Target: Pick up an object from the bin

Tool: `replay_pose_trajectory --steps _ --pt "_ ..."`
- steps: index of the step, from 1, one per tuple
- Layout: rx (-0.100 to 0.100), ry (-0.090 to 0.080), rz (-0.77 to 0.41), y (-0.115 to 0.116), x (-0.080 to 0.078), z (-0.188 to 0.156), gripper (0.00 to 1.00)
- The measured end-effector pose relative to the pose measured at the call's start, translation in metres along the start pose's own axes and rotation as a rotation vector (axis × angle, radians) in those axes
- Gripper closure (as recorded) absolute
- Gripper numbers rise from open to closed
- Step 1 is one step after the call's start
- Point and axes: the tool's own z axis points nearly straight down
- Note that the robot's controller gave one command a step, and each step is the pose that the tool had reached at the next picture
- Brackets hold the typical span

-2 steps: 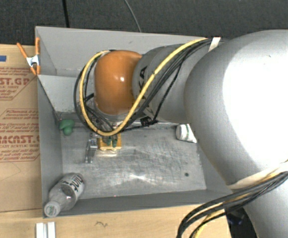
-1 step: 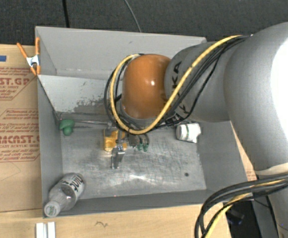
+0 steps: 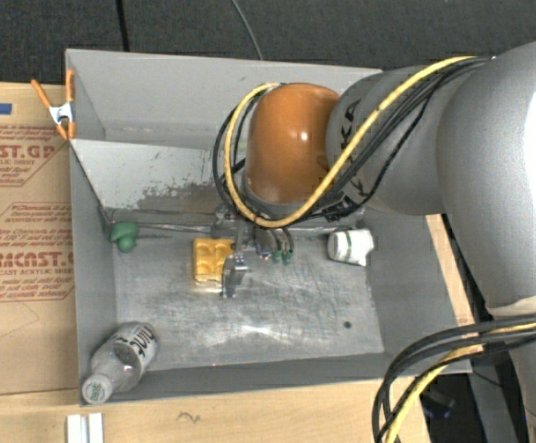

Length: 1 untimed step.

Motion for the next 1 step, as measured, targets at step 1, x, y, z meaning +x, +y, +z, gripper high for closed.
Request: replay_pose_trajectory --steps 1 --pt "-0.007 -0.016 0.204 0.0194 0.0117 0.0583 1.00"
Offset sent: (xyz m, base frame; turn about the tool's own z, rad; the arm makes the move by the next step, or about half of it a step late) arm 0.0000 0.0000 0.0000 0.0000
